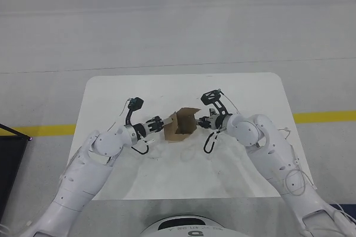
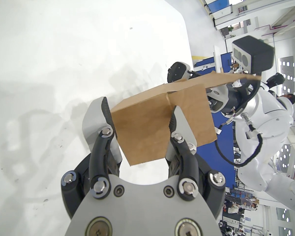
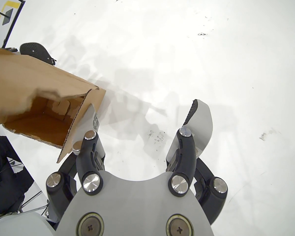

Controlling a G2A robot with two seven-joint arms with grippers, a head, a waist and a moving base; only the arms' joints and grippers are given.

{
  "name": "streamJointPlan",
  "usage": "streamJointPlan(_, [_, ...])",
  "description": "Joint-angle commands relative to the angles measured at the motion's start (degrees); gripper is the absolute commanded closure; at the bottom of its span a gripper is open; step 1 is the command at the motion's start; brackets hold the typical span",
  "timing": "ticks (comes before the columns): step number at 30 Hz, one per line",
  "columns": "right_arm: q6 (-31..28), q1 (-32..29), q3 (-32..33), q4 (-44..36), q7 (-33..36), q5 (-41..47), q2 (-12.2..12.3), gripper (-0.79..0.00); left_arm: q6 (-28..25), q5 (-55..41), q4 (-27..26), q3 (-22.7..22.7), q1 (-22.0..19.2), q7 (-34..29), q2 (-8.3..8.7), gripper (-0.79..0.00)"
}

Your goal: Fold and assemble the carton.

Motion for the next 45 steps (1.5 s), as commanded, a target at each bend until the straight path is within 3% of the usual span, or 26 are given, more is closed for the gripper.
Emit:
streamJointPlan(1, [0.0,0.0,-0.1,-0.1,0.1,-0.2,0.0,-0.668,-0.3,-0.5,-0.1,-0.5,0.6,-1.0,0.16,-0.65])
streamJointPlan(8, [-0.1,0.0,-0.3,-0.2,0.3,-0.3,0.0,-0.662,0.7,-0.3,-0.7,-2.3,1.9,-1.0,0.58,-0.668])
streamJointPlan(19, [-0.7,0.0,-0.4,-0.3,0.2,-0.5,0.1,-0.656,2.4,-0.2,0.4,-2.0,1.1,2.5,0.23,-0.597])
streamJointPlan(21, [-1.6,-0.1,-0.2,-0.7,-0.9,-0.3,0.1,-0.579,1.7,-1.1,0.4,-3.1,1.4,2.7,0.36,-0.6])
streamJointPlan(22, [-2.3,-0.1,-0.1,-1.0,-1.4,-0.2,0.1,-0.576,1.0,-2.0,0.2,-3.8,1.8,2.2,0.47,-0.603])
streamJointPlan(24, [-4.1,0.1,0.2,-1.4,-3.2,0.8,0.1,-0.65,-1.6,-4.7,-0.6,-5.6,2.9,0.3,0.79,-0.619])
streamJointPlan(26, [-5.1,0.5,0.3,-1.0,-4.8,2.1,0.0,-0.619,-2.7,-5.7,-0.8,-8.0,3.9,0.3,1.19,-0.582])
streamJointPlan(29, [-5.4,1.7,-0.5,0.0,-5.6,2.3,-0.3,-0.634,-0.7,-2.5,-1.2,-9.8,5.2,3.8,1.51,-0.468])
streamJointPlan(33, [-6.5,3.0,-1.8,1.2,-6.4,2.9,-0.6,-0.625,2.0,-0.2,-1.4,-9.0,5.3,5.9,1.36,-0.391])
streamJointPlan(41, [-6.2,5.7,-4.2,3.9,-6.2,3.3,-1.4,-0.622,3.3,1.4,0.7,-4.5,1.1,4.7,0.51,-0.388])
streamJointPlan(45, [-6.3,6.6,-5.5,4.5,-6.2,3.3,-1.7,-0.585,3.7,1.9,1.9,-2.1,-1.2,4.0,-0.02,-0.388])
